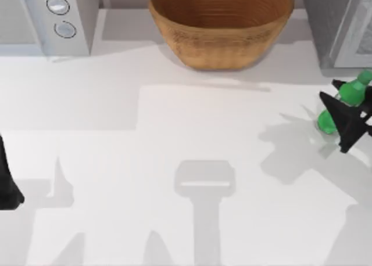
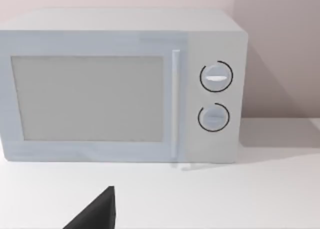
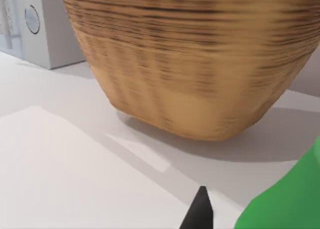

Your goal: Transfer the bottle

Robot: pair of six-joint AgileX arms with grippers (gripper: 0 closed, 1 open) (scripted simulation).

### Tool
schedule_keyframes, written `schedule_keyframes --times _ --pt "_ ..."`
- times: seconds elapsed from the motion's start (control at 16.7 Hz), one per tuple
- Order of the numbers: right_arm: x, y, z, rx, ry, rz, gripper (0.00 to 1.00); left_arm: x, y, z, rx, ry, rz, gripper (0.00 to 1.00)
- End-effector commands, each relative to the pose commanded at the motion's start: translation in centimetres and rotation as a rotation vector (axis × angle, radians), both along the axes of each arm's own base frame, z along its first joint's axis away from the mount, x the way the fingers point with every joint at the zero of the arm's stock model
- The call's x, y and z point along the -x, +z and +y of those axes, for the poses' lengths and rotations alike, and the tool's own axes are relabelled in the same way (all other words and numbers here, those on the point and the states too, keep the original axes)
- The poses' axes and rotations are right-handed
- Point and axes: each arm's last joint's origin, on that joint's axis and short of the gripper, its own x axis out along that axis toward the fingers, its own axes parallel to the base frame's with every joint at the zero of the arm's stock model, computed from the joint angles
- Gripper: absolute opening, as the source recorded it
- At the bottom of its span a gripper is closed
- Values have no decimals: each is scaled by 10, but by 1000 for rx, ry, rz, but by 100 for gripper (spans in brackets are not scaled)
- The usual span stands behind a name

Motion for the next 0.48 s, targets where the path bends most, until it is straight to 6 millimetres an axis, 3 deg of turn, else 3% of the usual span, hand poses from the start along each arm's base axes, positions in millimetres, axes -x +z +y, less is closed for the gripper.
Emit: schedule_keyframes --times 0.42,0.48 --pt "0 0 0 0 0 0 98 0 0 0 0 0 0 100" --pt "0 0 0 0 0 0 100 0 0 0 0 0 0 100"
